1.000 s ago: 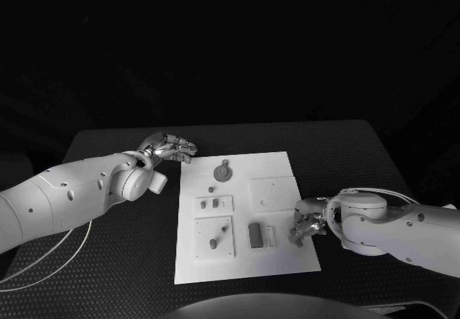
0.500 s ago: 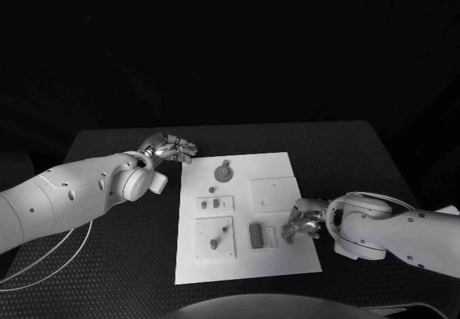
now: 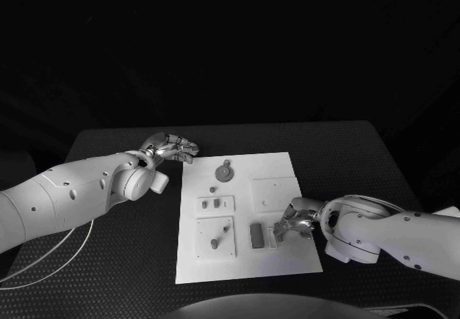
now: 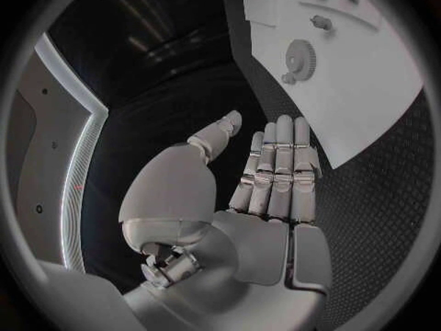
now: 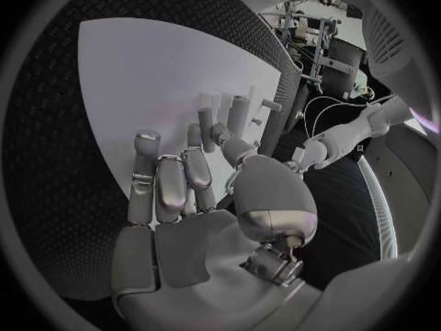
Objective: Assemble the parts on the task board
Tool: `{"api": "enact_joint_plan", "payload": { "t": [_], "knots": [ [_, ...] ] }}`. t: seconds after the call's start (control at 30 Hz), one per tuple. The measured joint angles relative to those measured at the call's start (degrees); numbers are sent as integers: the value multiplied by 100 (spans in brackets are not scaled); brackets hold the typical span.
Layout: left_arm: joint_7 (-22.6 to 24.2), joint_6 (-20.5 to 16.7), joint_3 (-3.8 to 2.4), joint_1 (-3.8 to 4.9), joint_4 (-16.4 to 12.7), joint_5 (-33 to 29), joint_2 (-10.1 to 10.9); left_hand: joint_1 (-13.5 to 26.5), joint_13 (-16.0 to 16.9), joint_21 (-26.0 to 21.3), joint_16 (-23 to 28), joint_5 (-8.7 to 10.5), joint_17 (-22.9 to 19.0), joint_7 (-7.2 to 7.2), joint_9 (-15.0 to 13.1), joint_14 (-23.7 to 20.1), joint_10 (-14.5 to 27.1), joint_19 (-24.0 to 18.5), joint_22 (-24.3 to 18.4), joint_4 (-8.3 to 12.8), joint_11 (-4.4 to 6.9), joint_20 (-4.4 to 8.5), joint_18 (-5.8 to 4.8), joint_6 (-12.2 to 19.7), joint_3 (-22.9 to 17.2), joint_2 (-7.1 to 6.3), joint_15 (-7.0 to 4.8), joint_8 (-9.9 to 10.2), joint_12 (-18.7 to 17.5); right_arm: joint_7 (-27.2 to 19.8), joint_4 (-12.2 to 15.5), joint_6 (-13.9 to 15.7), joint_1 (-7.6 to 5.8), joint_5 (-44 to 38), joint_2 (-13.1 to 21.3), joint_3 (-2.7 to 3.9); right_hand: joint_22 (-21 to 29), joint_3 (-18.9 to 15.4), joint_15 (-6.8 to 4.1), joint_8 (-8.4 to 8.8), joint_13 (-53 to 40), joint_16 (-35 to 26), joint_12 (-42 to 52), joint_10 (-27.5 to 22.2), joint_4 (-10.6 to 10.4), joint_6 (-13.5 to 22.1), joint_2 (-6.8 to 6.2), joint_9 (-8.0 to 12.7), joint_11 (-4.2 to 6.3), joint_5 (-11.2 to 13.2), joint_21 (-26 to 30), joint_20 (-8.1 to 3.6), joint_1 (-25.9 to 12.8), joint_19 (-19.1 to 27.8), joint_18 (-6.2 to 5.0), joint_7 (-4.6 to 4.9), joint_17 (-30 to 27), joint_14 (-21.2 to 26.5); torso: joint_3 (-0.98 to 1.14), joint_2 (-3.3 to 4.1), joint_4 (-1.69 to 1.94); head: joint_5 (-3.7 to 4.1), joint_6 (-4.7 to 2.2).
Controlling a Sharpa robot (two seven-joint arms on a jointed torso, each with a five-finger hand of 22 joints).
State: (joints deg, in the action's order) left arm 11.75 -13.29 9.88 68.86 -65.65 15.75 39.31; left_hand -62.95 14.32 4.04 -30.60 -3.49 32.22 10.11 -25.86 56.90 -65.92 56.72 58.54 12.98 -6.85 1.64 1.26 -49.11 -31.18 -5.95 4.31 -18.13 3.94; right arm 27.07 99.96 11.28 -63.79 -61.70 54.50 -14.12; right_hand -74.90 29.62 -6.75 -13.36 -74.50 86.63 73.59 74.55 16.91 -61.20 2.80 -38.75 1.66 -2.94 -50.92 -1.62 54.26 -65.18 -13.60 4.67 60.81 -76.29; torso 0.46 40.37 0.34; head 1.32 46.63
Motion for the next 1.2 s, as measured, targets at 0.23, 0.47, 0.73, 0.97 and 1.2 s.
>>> {"api": "enact_joint_plan", "payload": {
  "t": [0.23,0.47,0.73,0.97,1.2],
  "knots": [
    [0,0,0,0,0,0,0,0,0,0,0,0,5,0,0,0,0,0,0,0,0,0,0,0,0,0,0,0,0,45,-25,-51,-3,233,-39,0,0,-14,1,0,1,0,0,0,-1,0,0,-1,0,5,0,1,0,0,-1,-1,-22,0,-1,1,-1,-3,16],
    [0,1,0,0,0,0,2,0,1,0,0,0,5,0,0,0,0,0,0,0,0,0,0,0,0,0,0,0,0,85,-23,-152,-3,408,-101,-2,-4,-14,2,1,1,0,0,-1,-1,0,0,-31,-1,6,0,1,0,0,0,-1,-30,1,-2,1,-2,-9,26],
    [0,3,0,0,0,0,4,0,1,0,0,0,10,0,5,0,0,0,1,0,0,0,0,0,0,0,0,0,0,104,-30,-175,-3,482,-160,-2,-4,-22,6,3,1,0,0,-1,-8,-7,0,-38,-1,11,0,2,0,0,0,-9,-29,3,1,2,-2,-15,41],
    [-1,3,0,0,0,0,9,0,1,0,0,0,10,0,4,0,0,0,1,0,0,0,0,0,0,0,0,0,0,108,-63,-170,-6,513,-173,1,-4,-23,4,2,2,0,0,-1,-8,-7,0,-32,-2,21,0,10,0,8,-1,-10,-28,1,1,2,-1,-26,49],
    [-1,5,0,0,0,0,9,0,1,0,0,0,15,0,4,0,0,0,1,0,0,0,0,0,0,0,0,0,0,114,-131,-172,-10,527,-213,4,-4,-46,2,-16,11,0,0,-1,-17,-9,0,-8,-2,0,0,11,0,8,-1,-12,-30,-20,2,2,-1,-46,49]
  ]
}}
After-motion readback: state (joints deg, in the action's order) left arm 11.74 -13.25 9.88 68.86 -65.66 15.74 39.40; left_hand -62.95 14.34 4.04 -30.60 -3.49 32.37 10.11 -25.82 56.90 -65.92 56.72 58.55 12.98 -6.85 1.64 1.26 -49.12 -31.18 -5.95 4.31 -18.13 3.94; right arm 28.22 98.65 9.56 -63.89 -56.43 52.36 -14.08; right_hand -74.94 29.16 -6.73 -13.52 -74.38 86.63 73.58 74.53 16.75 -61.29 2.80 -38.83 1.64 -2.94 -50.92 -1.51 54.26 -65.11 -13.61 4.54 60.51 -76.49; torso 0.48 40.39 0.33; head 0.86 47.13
